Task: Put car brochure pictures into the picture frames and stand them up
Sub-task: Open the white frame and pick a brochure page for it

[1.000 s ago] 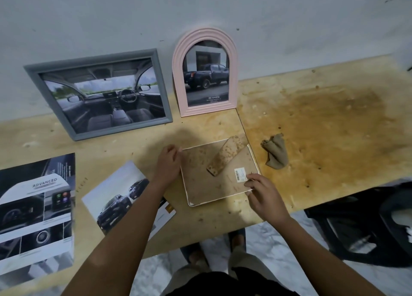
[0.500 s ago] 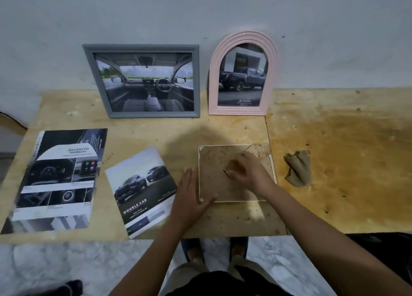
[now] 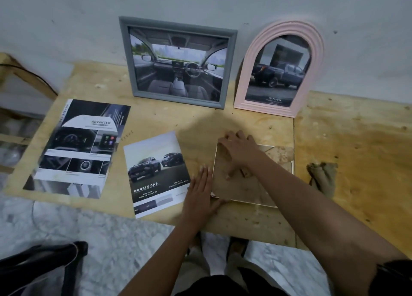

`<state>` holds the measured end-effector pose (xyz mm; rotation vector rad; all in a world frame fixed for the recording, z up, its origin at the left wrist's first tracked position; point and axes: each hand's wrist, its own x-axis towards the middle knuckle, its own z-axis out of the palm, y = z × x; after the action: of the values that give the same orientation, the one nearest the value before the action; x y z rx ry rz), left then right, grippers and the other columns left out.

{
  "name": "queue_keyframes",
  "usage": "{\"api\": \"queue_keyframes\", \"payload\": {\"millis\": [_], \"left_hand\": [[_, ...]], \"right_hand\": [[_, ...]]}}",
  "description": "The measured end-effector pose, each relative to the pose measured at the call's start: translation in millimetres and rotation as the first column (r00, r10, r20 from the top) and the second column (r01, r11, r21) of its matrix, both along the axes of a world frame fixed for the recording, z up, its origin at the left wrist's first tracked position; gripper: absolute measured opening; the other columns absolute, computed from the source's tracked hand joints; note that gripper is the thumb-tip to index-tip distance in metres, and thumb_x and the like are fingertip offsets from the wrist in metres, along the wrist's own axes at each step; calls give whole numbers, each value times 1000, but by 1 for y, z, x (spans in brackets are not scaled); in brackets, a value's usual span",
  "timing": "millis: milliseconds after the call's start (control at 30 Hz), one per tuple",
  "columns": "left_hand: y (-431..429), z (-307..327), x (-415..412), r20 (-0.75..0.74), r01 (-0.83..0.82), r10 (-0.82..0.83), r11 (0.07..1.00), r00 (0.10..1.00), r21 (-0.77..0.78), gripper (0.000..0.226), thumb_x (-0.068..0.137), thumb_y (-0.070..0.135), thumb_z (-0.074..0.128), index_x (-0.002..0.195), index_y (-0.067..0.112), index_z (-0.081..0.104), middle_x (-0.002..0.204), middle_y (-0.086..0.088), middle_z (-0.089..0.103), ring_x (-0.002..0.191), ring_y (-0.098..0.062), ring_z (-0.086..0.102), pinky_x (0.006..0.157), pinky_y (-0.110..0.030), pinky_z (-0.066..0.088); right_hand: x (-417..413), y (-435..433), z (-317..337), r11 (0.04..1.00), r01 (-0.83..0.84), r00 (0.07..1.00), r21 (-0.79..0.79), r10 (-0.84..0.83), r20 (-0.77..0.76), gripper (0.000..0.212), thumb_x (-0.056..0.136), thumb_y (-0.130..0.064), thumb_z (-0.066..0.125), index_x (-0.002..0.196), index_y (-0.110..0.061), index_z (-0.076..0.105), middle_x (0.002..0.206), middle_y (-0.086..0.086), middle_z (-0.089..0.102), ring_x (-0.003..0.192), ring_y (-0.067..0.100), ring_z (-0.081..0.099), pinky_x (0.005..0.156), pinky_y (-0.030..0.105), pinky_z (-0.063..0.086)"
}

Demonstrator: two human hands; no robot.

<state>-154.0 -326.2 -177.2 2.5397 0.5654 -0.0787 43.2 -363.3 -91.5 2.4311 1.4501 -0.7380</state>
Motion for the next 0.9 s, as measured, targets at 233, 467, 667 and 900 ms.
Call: {"api": "queue_keyframes", "payload": {"millis": [233,467,667,900], "left_hand": [[-2,1,-1,-9,-11,12,1000,1000,24,89,88,72,22,148,7,13,156,-7,12,144,-19,11,116,-29,1],[-1,1,-2,-40,-2,4,999,999,49,89,88,72,24,149,8,13,156,-8,13,145,-19,11,116,-28,-1],[-3,2,-3,-35,-17,19,998,999,53,90,87,74,20,149,9,9,156,-6,11,145,-19,10,116,-33,4],[-2,14,1,-77,-1,2,1000,997,5,93,86,75,18,148,7,13,155,-9,14,143,-23,12,116,-33,-1]], "right_hand": [[0,18,5,992,-111,991,63,106,82,100,48,-46,86,129,-19,34,135,5,30,120,28,32,95,40,34],[-3,18,9,988,-142,987,65,136,86,103,46,-51,85,129,-20,33,132,3,37,119,24,33,98,37,31],[-6,18,14,993,-110,992,43,107,64,102,44,-54,85,124,-20,32,126,3,51,115,25,39,96,38,28],[-10,21,15,994,-105,981,22,100,165,65,74,-35,73,125,-17,38,124,4,52,116,25,40,98,37,28]]}}
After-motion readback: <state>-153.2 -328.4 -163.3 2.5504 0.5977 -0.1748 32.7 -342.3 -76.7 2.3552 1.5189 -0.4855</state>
